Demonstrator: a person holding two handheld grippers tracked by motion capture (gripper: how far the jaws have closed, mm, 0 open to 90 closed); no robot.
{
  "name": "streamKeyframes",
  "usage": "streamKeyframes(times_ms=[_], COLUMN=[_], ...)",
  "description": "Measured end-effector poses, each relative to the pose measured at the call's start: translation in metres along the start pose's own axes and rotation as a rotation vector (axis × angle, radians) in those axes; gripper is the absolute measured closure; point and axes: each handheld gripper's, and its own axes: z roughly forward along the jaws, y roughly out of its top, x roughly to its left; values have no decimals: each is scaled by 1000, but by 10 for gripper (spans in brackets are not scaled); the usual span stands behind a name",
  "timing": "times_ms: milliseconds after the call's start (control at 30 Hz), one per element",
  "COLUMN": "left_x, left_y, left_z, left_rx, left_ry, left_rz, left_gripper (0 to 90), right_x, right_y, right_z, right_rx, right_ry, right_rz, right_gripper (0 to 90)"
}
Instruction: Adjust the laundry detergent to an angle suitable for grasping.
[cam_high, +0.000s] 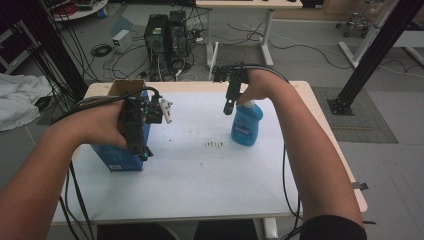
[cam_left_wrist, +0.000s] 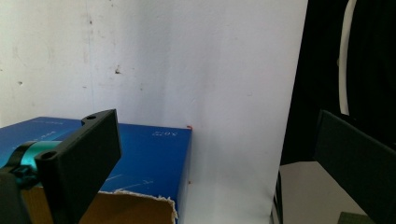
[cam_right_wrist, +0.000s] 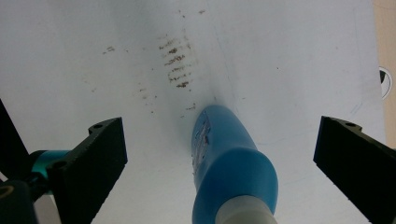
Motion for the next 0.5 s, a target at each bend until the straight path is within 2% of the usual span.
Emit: streamKeyframes(times_ms=[500], left_x=[0], left_y=[3], left_z=[6], left_rx=[-7], left_ry=[-1], left_rz=[0], left_gripper=[17], right_x=[2], right_y=[1], right_z=[1], right_rx=[3], right_ry=[-9], right_rz=[-5], right_gripper=[17])
